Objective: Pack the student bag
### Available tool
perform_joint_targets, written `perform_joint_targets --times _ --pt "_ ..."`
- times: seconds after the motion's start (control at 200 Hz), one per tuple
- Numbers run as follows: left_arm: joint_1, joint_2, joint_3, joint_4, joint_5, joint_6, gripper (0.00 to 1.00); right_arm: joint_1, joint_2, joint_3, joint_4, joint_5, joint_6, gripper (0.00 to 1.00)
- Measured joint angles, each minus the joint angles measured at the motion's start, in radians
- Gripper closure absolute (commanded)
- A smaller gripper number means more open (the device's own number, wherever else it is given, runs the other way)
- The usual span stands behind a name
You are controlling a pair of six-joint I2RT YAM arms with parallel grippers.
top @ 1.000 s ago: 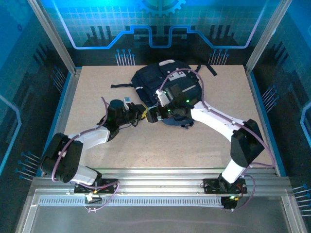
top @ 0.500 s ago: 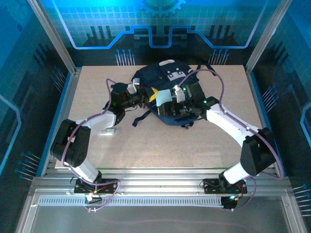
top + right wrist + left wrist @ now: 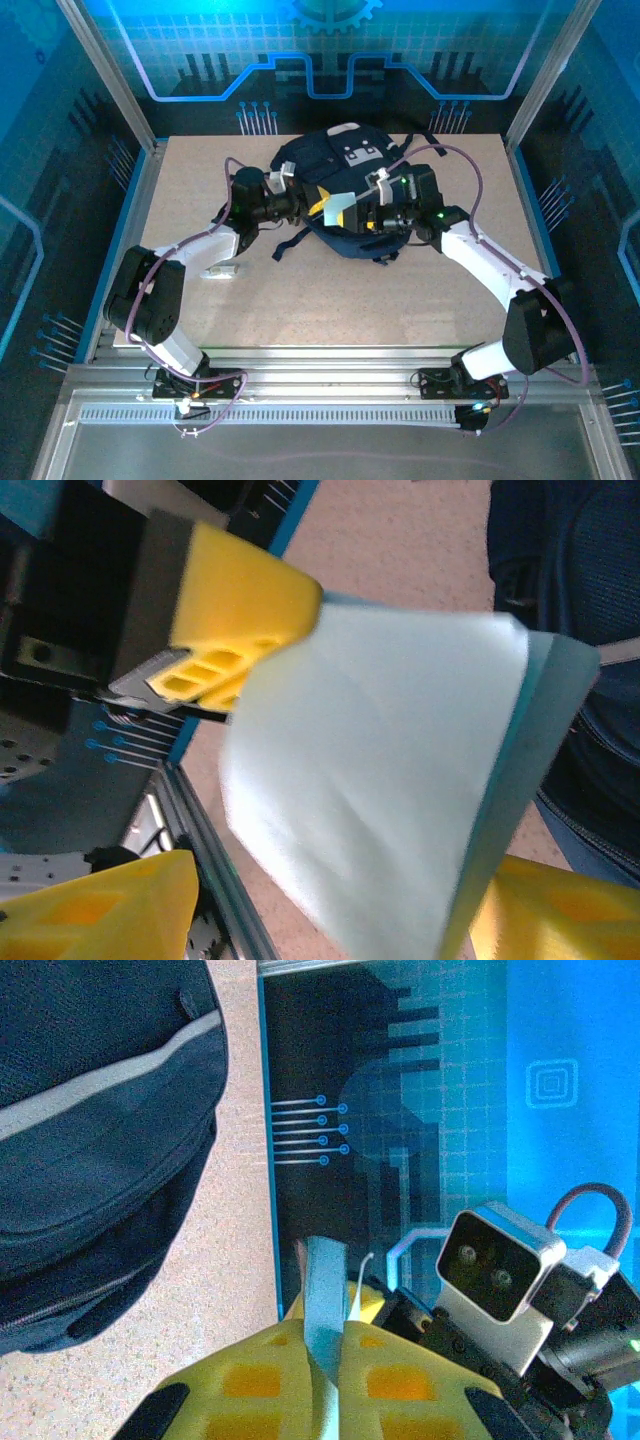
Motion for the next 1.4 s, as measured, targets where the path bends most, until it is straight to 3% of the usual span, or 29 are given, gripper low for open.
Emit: perform_joint_targets --times 0.105,0.205,0.33,0.385,0.43,0.525,0.6,0.82,1.106,1.401 --pt "-0.009 0.0 0.006 -0.02 0.0 0.016 1.0 -0.007 0.0 -0.006 0.031 -0.027 0.024 0.18" --pt "-0.01 0.0 0.006 -0.032 0.0 0.026 1.0 -0.01 -0.003 -0.013 0.042 -0.034 0.035 0.34" --pt "-0.011 0.0 0.006 -0.045 0.0 0.03 0.95 -0.021 -0.003 -0.02 0.049 -0.023 0.042 0.68" --pt "-0.011 0.0 0.006 -0.05 0.0 0.036 0.88 -0.026 -0.003 -0.022 0.054 -0.014 0.052 1.0" --pt "-0.012 0.0 0.007 -0.061 -0.002 0.05 0.79 -0.032 -0.003 -0.022 0.055 -0.018 0.054 1.0" --pt "-0.018 0.002 0.018 -0.089 -0.015 0.068 0.45 -0.032 -0.003 -0.022 0.058 -0.02 0.06 1.0" --pt "-0.035 0.006 0.053 -0.14 -0.022 0.105 0.34 -0.038 -0.003 -0.023 0.055 -0.011 0.06 1.0" --pt "-0.1 0.051 0.254 -0.419 -0.129 0.333 0.3 -0.144 -0.05 -0.093 0.042 0.036 0.075 1.0" --pt "-0.225 0.247 0.554 -0.775 -0.42 0.69 0.29 -0.365 -0.157 -0.166 -0.082 0.183 0.095 1.0" --pt "-0.344 0.486 0.828 -0.991 -0.692 1.001 0.25 -0.512 -0.191 -0.268 -0.14 0.2 0.113 1.0"
